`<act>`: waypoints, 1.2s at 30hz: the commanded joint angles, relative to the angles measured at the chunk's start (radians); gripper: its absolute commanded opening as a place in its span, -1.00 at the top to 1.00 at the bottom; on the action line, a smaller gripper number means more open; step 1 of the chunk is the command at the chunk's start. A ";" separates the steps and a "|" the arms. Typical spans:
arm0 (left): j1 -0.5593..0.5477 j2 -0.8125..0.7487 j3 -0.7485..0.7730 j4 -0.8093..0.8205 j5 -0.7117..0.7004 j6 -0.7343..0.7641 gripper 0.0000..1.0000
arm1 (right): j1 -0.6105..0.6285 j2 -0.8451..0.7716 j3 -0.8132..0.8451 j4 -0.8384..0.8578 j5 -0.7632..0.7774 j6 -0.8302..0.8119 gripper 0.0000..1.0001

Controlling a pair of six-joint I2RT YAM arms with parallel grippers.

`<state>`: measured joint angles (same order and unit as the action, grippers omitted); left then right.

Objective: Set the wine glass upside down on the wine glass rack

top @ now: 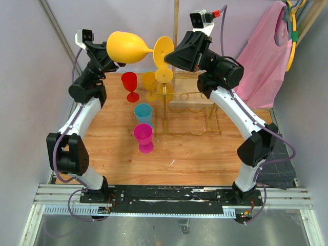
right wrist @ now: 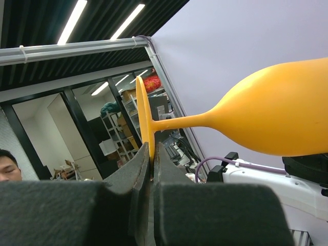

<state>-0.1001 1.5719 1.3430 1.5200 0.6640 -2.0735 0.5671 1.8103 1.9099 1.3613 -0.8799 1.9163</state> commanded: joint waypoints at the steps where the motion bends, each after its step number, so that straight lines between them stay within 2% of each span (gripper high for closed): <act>1: 0.046 -0.019 0.007 0.271 0.005 -0.227 -0.16 | -0.013 -0.060 -0.008 0.068 0.038 -0.017 0.98; 4: 0.078 -0.025 -0.028 0.271 0.012 -0.215 -0.25 | -0.024 -0.094 -0.028 0.067 0.046 -0.032 0.98; 12: 0.156 -0.043 -0.128 0.270 0.057 -0.191 -0.22 | -0.117 -0.227 -0.108 -0.030 0.019 -0.153 0.98; 17: 0.175 -0.041 -0.140 0.268 0.095 -0.188 -0.18 | -0.209 -0.365 -0.214 -0.333 -0.038 -0.401 0.98; 22: 0.183 -0.050 -0.169 0.251 0.115 -0.172 -0.14 | -0.292 -0.475 -0.231 -0.749 -0.058 -0.707 0.98; 28: 0.183 -0.074 -0.174 0.195 0.159 -0.128 -0.12 | -0.363 -0.524 -0.230 -1.037 -0.014 -0.901 0.99; 36: 0.183 -0.093 -0.185 0.198 0.174 -0.134 -0.11 | -0.449 -0.517 -0.278 -1.096 0.007 -0.942 0.98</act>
<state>0.0753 1.5112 1.1679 1.5219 0.8108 -2.0735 0.1658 1.2953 1.6535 0.3130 -0.8955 1.0378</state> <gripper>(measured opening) 0.559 0.030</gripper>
